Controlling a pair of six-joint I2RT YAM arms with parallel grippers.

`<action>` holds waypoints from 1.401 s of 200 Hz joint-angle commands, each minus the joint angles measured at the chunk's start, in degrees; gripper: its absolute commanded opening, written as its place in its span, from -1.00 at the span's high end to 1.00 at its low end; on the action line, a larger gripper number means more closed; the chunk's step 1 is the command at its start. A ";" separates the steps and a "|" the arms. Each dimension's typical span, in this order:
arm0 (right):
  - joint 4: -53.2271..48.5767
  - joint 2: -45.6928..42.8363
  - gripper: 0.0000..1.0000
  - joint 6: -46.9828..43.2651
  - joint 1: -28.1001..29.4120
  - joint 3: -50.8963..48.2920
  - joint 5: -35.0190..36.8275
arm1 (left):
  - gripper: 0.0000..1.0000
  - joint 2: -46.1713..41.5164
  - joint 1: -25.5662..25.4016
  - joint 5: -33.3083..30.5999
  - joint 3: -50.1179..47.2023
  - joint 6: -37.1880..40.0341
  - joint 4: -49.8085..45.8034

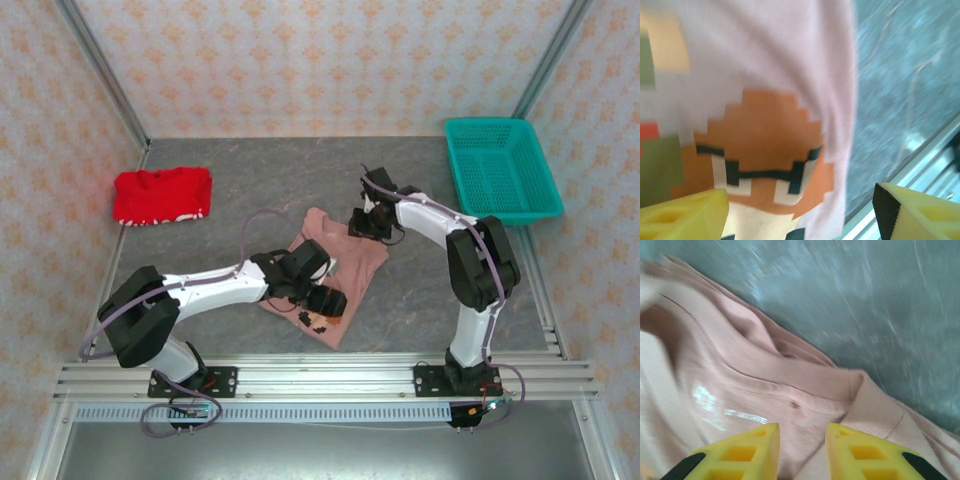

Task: Fold the inside-out t-shirt
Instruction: Rotate the T-shirt at the center of the table, then fold the T-shirt at the center of the table.

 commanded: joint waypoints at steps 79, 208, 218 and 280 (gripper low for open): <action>7.42 -12.91 0.24 5.87 1.56 -17.50 -4.75 | -0.45 2.48 20.20 2.66 2.26 0.79 0.30; -6.36 5.53 0.29 -7.63 -0.99 8.39 0.98 | -0.27 -13.78 18.80 -3.44 -15.14 -1.29 1.71; -6.60 3.72 0.24 -8.10 -1.06 8.42 0.72 | -0.34 -15.49 19.29 -6.44 -13.49 -0.79 2.07; -3.80 -11.36 -0.28 -6.71 -1.17 -3.20 9.03 | -0.56 -7.47 33.04 -7.81 -1.48 3.60 9.67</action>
